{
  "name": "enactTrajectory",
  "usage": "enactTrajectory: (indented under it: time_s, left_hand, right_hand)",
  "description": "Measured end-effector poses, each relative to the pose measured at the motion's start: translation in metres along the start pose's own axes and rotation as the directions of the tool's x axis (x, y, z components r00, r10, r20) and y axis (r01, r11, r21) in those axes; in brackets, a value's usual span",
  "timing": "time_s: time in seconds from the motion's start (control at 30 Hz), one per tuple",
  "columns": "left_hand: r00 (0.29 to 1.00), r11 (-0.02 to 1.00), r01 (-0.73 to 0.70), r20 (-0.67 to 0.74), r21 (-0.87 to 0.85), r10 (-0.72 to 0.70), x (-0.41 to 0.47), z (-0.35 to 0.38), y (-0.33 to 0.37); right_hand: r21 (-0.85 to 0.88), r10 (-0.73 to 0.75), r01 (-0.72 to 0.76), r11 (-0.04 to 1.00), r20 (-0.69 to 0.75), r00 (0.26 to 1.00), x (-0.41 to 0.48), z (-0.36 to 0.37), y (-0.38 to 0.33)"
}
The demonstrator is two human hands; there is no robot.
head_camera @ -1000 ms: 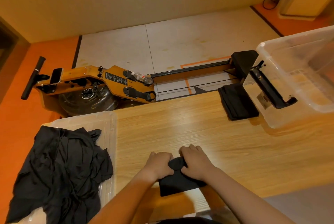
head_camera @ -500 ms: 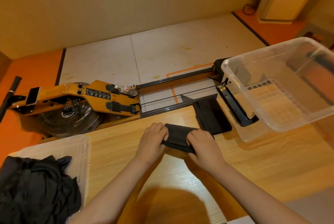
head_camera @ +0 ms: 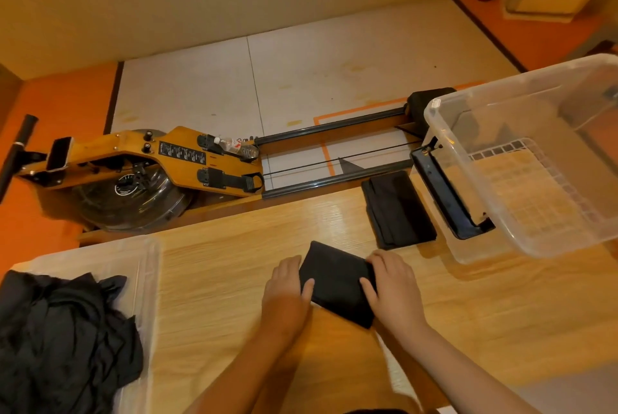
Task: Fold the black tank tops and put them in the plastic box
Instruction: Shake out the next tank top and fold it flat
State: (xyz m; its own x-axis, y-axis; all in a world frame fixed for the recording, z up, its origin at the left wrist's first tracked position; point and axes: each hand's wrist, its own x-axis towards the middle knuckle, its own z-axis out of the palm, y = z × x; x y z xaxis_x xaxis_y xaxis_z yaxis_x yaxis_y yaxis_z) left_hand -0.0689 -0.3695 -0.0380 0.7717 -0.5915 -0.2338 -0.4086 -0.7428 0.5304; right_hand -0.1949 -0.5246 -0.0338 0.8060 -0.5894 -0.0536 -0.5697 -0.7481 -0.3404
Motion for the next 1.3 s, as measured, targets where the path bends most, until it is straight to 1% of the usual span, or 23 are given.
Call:
enactTrajectory:
  time_s: [0.03,0.1,0.13,0.17,0.23,0.27,0.33,0.4,0.43,0.47,0.53,0.57,0.63,0.7,0.73,0.8,0.87,0.93,0.97,1.03,1.1,1.13,1.3]
  left_hand:
    - [0.998,0.996,0.048,0.028,0.074,-0.051,0.009,0.0,0.006]
    - [0.987,0.962,0.087,0.111,0.257,-0.119,0.026,0.0,0.016]
    - [0.975,0.949,0.102,0.16,0.299,-0.155,0.033,0.0,0.019]
    - [0.956,0.948,0.137,0.214,0.286,-0.203,0.039,0.0,0.022]
    - [0.901,0.951,0.236,0.322,0.201,-0.291,0.047,0.001,0.021]
    - [0.876,0.951,0.256,0.375,0.173,-0.304,0.05,0.002,0.019]
    - [0.848,0.965,0.224,0.461,0.133,-0.261,0.051,0.002,0.014]
    - [0.848,0.98,0.199,0.498,0.019,-0.182,0.051,0.001,0.012]
    - [0.847,0.977,0.206,0.512,-0.062,-0.146,0.053,-0.002,0.013]
    - [0.847,0.963,0.223,0.519,-0.152,-0.114,0.055,-0.006,0.017]
    - [0.842,0.912,0.271,0.534,-0.307,-0.07,0.065,-0.017,0.032]
    - [0.845,0.89,0.282,0.532,-0.358,-0.054,0.074,-0.022,0.041]
    - [0.864,0.85,0.26,0.503,-0.459,0.007,0.095,-0.029,0.06]
    - [0.869,0.786,0.273,0.492,-0.554,0.045,0.116,-0.032,0.077]
    - [0.866,0.761,0.29,0.498,-0.581,0.05,0.127,-0.031,0.086]
    - [0.856,0.712,0.327,0.514,-0.621,0.056,0.15,-0.027,0.106]
    - [0.848,0.636,0.375,0.526,-0.675,0.058,0.167,-0.02,0.13]
    - [0.834,0.579,0.439,0.551,-0.687,0.021,0.179,-0.004,0.143]
    - [0.83,0.574,0.459,0.558,-0.678,-0.005,0.183,0.009,0.143]
    - [0.826,0.593,0.488,0.558,-0.64,-0.077,0.184,0.03,0.137]
    - [0.831,0.564,0.514,0.539,-0.646,-0.138,0.183,0.044,0.128]
    - [0.839,0.558,0.507,0.525,-0.657,-0.144,0.182,0.047,0.125]
    - [0.887,0.634,0.429,0.433,-0.644,-0.161,0.176,0.054,0.123]
  right_hand:
    - [-0.022,0.025,-0.024,0.999,0.043,0.999,0.005,-0.002,0.0]
    - [-0.063,0.04,-0.031,0.997,0.13,0.991,0.011,-0.004,0.0]
    - [-0.087,0.034,-0.021,0.996,0.158,0.987,0.013,-0.004,0.0]
    - [-0.102,0.033,-0.014,0.995,0.185,0.982,0.013,-0.004,-0.001]
    - [-0.101,0.056,-0.032,0.994,0.241,0.969,0.012,-0.004,-0.002]
    - [-0.089,0.073,-0.05,0.995,0.27,0.96,0.011,-0.004,-0.001]
    - [-0.035,0.109,-0.103,0.994,0.312,0.944,0.008,-0.005,0.003]
    - [0.087,0.166,-0.204,0.975,0.325,0.931,0.005,-0.009,0.009]
    - [0.202,0.193,-0.269,0.942,0.33,0.924,0.004,-0.013,0.013]
    - [0.337,0.214,-0.336,0.88,0.352,0.911,0.004,-0.017,0.018]
    - [0.563,0.205,-0.414,0.715,0.397,0.895,0.008,-0.029,0.023]
    - [0.621,0.2,-0.415,0.665,0.387,0.9,0.01,-0.034,0.026]
    - [0.698,0.228,-0.397,0.595,0.327,0.917,0.017,-0.042,0.027]
    - [0.786,0.308,-0.382,0.486,0.255,0.917,0.026,-0.049,0.029]
    - [0.823,0.363,-0.383,0.42,0.234,0.902,0.031,-0.051,0.031]
    - [0.879,0.474,-0.399,0.262,0.243,0.847,0.041,-0.054,0.033]
    - [0.89,0.585,-0.442,0.11,0.302,0.753,0.052,-0.049,0.039]
    - [0.874,0.667,-0.485,-0.009,0.367,0.648,0.059,-0.04,0.044]
    - [0.877,0.689,-0.477,-0.055,0.379,0.618,0.061,-0.038,0.046]
    - [0.894,0.719,-0.437,-0.102,0.369,0.589,0.064,-0.033,0.05]
    - [0.893,0.742,-0.436,-0.113,0.368,0.561,0.065,-0.031,0.051]
    - [0.889,0.746,-0.443,-0.118,0.374,0.551,0.065,-0.03,0.051]
    - [0.9,0.766,-0.417,-0.128,0.357,0.535,0.064,-0.022,0.045]
